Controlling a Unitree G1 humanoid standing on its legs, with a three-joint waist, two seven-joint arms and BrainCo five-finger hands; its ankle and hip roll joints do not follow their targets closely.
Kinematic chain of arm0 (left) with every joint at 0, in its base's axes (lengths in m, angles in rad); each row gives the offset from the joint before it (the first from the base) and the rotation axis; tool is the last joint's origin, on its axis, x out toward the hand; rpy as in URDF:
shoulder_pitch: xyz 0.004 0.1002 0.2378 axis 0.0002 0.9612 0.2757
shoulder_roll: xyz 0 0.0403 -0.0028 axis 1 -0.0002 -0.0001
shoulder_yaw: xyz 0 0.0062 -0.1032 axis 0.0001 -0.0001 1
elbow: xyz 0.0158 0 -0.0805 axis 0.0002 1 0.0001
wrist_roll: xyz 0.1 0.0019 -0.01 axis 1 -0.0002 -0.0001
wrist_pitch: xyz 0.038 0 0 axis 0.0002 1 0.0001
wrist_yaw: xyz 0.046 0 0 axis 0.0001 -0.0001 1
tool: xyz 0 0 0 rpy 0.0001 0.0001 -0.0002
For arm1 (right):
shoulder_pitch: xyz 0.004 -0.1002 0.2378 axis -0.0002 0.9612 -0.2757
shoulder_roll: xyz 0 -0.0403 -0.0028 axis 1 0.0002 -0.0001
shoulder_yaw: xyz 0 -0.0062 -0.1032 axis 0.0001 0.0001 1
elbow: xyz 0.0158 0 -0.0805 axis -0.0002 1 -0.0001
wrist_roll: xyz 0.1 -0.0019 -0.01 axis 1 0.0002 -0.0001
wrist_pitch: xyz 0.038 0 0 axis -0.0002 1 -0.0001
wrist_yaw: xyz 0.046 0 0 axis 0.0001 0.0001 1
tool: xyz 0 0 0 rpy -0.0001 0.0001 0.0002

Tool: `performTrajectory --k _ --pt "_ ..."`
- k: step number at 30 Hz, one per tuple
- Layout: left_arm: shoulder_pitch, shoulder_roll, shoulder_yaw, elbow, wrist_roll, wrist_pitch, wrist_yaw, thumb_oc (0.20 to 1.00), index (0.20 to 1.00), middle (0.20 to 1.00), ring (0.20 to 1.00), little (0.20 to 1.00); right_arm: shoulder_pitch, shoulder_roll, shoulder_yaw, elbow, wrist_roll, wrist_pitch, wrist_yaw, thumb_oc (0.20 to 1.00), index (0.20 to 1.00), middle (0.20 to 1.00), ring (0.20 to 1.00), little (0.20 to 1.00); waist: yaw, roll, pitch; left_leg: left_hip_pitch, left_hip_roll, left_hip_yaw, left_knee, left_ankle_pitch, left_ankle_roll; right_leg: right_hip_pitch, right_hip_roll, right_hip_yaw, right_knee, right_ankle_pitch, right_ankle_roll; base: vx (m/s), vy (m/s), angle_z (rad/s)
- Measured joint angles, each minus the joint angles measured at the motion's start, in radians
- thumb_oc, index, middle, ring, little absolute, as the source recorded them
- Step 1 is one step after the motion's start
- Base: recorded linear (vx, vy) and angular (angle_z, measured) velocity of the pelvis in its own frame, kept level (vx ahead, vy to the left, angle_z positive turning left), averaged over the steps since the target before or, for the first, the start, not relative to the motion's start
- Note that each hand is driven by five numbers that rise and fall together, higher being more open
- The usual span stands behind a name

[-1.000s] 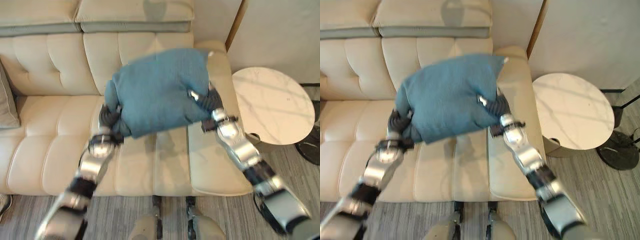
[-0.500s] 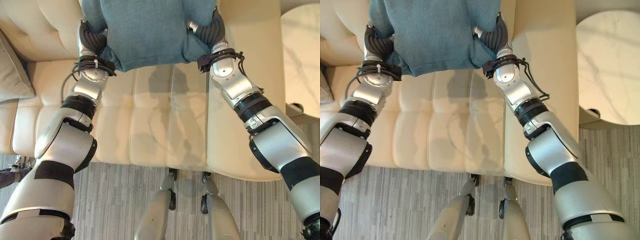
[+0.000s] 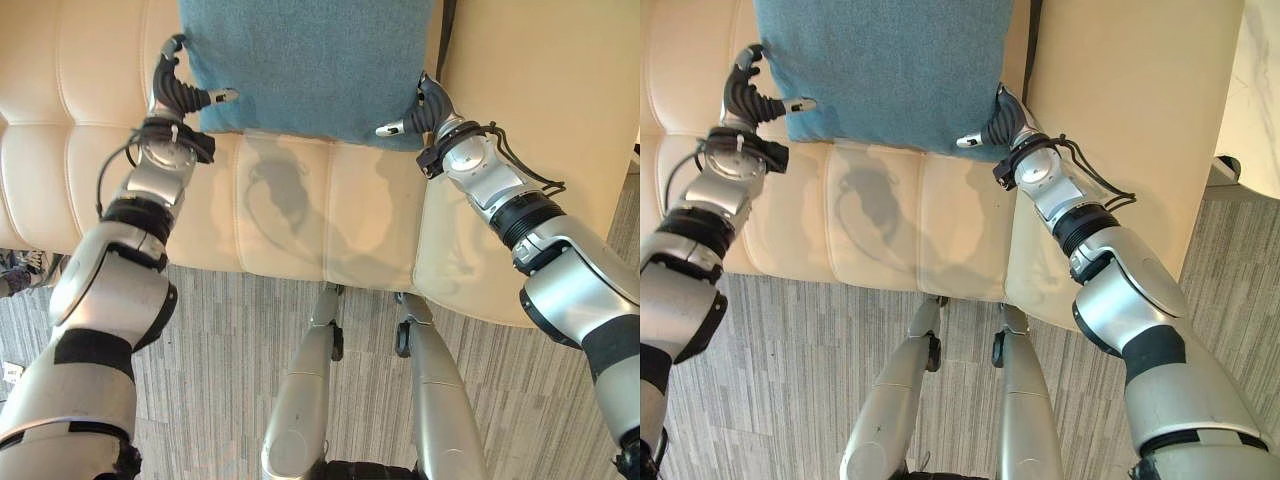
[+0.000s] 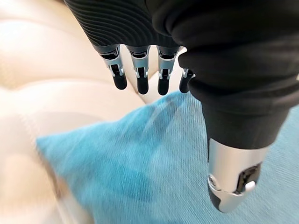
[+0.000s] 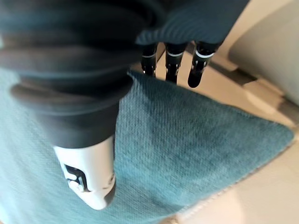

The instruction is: Pick up all the scattered cushions and arrange them neatly on the sofa.

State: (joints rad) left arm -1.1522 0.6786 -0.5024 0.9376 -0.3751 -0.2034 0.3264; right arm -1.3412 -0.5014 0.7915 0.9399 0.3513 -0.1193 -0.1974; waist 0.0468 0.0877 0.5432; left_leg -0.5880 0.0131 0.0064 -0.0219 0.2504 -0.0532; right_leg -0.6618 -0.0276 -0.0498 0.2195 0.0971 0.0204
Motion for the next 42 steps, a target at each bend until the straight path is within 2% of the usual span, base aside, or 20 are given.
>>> performTrajectory --k 5,6,10,13,17,22,24,27,28,29,31,33,34,35,36,37,39,40,41,42 --pt "0.350 0.036 0.181 -0.517 0.002 -0.085 0.027 1.000 1.000 1.000 1.000 1.000 0.263 -0.135 -0.156 -0.414 -0.097 -0.007 -0.035 1.000 1.000 1.000 1.000 1.000 -0.004 -0.039 0.014 0.078 0.002 0.008 -0.006 -0.008 0.001 0.073 0.004 0.020 -0.006 -0.004 0.006 0.01 -0.001 -0.06" --pt "0.476 0.026 0.278 -0.614 0.001 -0.100 0.029 1.000 1.000 1.000 1.000 1.000 0.381 -0.165 -0.241 -0.556 -0.130 -0.019 -0.042 1.000 1.000 1.000 1.000 1.000 -0.007 -0.040 0.010 0.114 0.004 0.017 -0.018 -0.021 0.006 0.105 0.004 0.024 -0.016 -0.010 0.014 0.02 0.000 -0.13" --pt "0.764 0.020 0.433 -0.709 0.000 -0.109 -0.004 1.000 1.000 1.000 1.000 1.000 0.780 -0.208 -0.526 -0.842 -0.204 -0.060 -0.033 1.000 1.000 1.000 1.000 1.000 -0.021 -0.057 -0.017 0.191 0.005 0.030 -0.028 -0.041 0.026 0.183 0.002 0.029 -0.040 -0.011 0.012 0.07 0.028 -0.06" --pt "1.067 -0.065 0.500 -0.794 0.002 -0.090 -0.082 1.000 1.000 1.000 1.000 1.000 1.190 -0.142 -0.693 -1.013 -0.213 -0.080 0.028 1.000 1.000 1.000 1.000 1.000 -0.027 -0.078 -0.071 0.265 0.004 0.048 -0.040 -0.067 0.030 0.261 -0.001 0.039 -0.074 -0.034 0.001 0.13 0.053 -0.09" --pt "1.256 -0.117 0.504 -0.726 0.003 -0.038 -0.181 1.000 1.000 1.000 1.000 1.000 1.436 -0.102 -0.702 -0.983 -0.212 -0.079 0.131 1.000 1.000 1.000 1.000 1.000 -0.049 -0.114 -0.196 0.319 0.006 0.081 -0.056 -0.085 0.035 0.324 0.001 0.048 -0.132 -0.013 0.027 0.08 0.083 -0.25" --pt "1.414 -0.236 0.505 -0.545 0.025 0.012 -0.270 1.000 1.000 1.000 1.000 1.000 1.613 0.009 -0.680 -0.720 -0.217 -0.064 0.249 1.000 1.000 1.000 1.000 1.000 -0.085 -0.143 -0.346 0.455 0.001 0.151 -0.064 -0.140 0.041 0.467 -0.006 0.093 -0.234 0.005 0.046 -0.04 0.112 -0.40" --pt "1.417 -0.246 0.499 -0.491 0.047 0.025 -0.288 1.000 1.000 1.000 1.000 1.000 1.623 0.033 -0.676 -0.639 -0.235 -0.054 0.265 1.000 1.000 1.000 1.000 1.000 -0.104 -0.149 -0.364 0.480 -0.003 0.174 -0.058 -0.145 0.047 0.494 -0.008 0.105 -0.243 0.043 0.049 -0.27 0.112 -0.42" --pt "1.408 -0.242 0.479 -0.481 0.052 0.036 -0.301 1.000 1.000 1.000 1.000 1.000 1.586 0.046 -0.638 -0.550 -0.236 -0.034 0.276 1.000 1.000 1.000 1.000 1.000 -0.118 -0.138 -0.363 0.506 0.013 0.227 -0.059 -0.144 0.075 0.476 0.001 0.097 -0.205 0.078 0.114 -0.33 0.089 -0.48" --pt "1.379 -0.245 0.462 -0.474 0.056 0.035 -0.306 1.000 1.000 1.000 1.000 1.000 1.581 0.059 -0.639 -0.523 -0.233 -0.042 0.273 1.000 1.000 1.000 1.000 1.000 -0.126 -0.120 -0.359 0.504 0.029 0.237 -0.053 -0.123 0.109 0.474 0.005 0.066 -0.154 0.056 0.147 -0.35 0.052 -0.12" --pt "1.350 -0.249 0.456 -0.457 0.071 0.034 -0.308 1.000 1.000 1.000 1.000 1.000 1.564 0.079 -0.643 -0.469 -0.231 -0.046 0.271 1.000 1.000 1.000 1.000 1.000 -0.126 -0.103 -0.354 0.504 0.048 0.230 -0.047 -0.121 0.116 0.429 0.011 0.024 0.017 -0.029 0.130 -0.33 0.024 0.13" --pt "1.332 -0.255 0.446 -0.447 0.086 0.029 -0.307 1.000 1.000 1.000 1.000 1.000 1.558 0.106 -0.624 -0.394 -0.226 -0.033 0.270 1.000 1.000 1.000 1.000 1.000 -0.110 -0.069 -0.367 0.500 0.088 0.221 -0.035 -0.124 0.132 0.405 0.020 0.003 0.389 -0.155 0.154 -0.28 -0.004 0.07" --pt "1.343 -0.259 0.445 -0.411 0.106 0.044 -0.291 1.000 1.000 1.000 1.000 1.000 1.540 0.121 -0.627 -0.366 -0.218 -0.030 0.254 1.000 1.000 1.000 1.000 1.000 -0.093 -0.079 -0.380 0.489 0.095 0.209 -0.032 -0.108 0.109 0.478 0.016 0.019 0.428 -0.210 0.166 -0.30 -0.050 0.04" --pt "1.351 -0.275 0.426 -0.372 0.121 0.049 -0.283 1.000 1.000 1.000 1.000 1.000 1.522 0.121 -0.643 -0.342 -0.212 -0.038 0.229 1.000 1.000 1.000 1.000 1.000 -0.086 -0.099 -0.391 0.428 0.083 0.172 -0.046 -0.021 0.054 0.649 0.029 0.022 0.051 -0.302 0.078 -0.61 -0.070 0.39" --pt "1.342 -0.310 0.425 -0.342 0.122 0.052 -0.285 1.000 1.000 1.000 1.000 1.000 1.494 0.115 -0.657 -0.312 -0.209 -0.037 0.217 1.000 1.000 1.000 1.000 1.000 -0.082 -0.062 -0.370 0.408 0.110 0.163 -0.057 0.023 0.014 0.660 0.068 0.018 -0.026 -0.268 -0.003 -0.64 -0.040 0.17" --pt "1.349 -0.343 0.427 -0.309 0.121 0.052 -0.283 1.000 1.000 1.000 1.000 1.000 1.488 0.106 -0.659 -0.303 -0.202 -0.028 0.207 1.000 1.000 1.000 1.000 1.000 -0.042 -0.028 -0.366 0.390 0.149 0.140 -0.048 0.057 -0.028 0.643 0.111 0.032 -0.037 -0.238 -0.051 -0.68 -0.023 -0.08" --pt "1.353 -0.356 0.426 -0.297 0.121 0.056 -0.283 1.000 1.000 1.000 1.000 1.000 1.498 0.102 -0.668 -0.324 -0.200 -0.030 0.195 1.000 1.000 1.000 1.000 1.000 -0.037 -0.041 -0.373 0.317 0.161 0.098 -0.027 0.135 -0.103 0.583 0.111 0.032 -0.037 -0.215 -0.088 -0.62 0.062 -0.38" --pt "1.369 -0.353 0.425 -0.297 0.122 0.066 -0.283 1.000 1.000 1.000 1.000 1.000 1.470 0.065 -0.646 -0.327 -0.200 -0.028 0.181 1.000 1.000 1.000 1.000 1.000 -0.029 -0.083 -0.369 0.272 0.092 0.010 0.032 0.023 -0.178 0.519 0.070 0.036 -0.077 -0.108 -0.100 -0.49 0.098 -0.08" --pt "1.368 -0.347 0.426 -0.301 0.122 0.067 -0.283 1.000 1.000 1.000 1.000 1.000 1.474 0.055 -0.646 -0.340 -0.200 -0.025 0.178 1.000 1.000 1.000 1.000 1.000 -0.043 -0.102 -0.361 0.256 0.065 -0.007 0.113 -0.036 -0.140 0.509 0.056 0.027 -0.105 -0.077 -0.102 -0.21 0.100 0.28" --pt "1.376 -0.326 0.427 -0.331 0.122 0.070 -0.284 1.000 1.000 1.000 1.000 1.000 1.476 0.053 -0.652 -0.374 -0.200 -0.027 0.175 1.000 1.000 1.000 1.000 1.000 -0.068 -0.126 -0.350 0.261 0.042 0.006 0.267 -0.143 -0.064 0.516 0.035 0.023 -0.152 -0.033 -0.100 -0.16 0.109 0.26" --pt "1.375 -0.305 0.429 -0.350 0.121 0.063 -0.285 1.000 1.000 1.000 1.000 1.000 1.476 0.053 -0.652 -0.401 -0.200 -0.029 0.175 1.000 1.000 1.000 1.000 1.000 -0.075 -0.149 -0.343 0.311 0.038 -0.001 0.342 -0.219 -0.057 0.519 0.030 0.030 -0.178 -0.008 -0.096 -0.09 0.075 0.18"
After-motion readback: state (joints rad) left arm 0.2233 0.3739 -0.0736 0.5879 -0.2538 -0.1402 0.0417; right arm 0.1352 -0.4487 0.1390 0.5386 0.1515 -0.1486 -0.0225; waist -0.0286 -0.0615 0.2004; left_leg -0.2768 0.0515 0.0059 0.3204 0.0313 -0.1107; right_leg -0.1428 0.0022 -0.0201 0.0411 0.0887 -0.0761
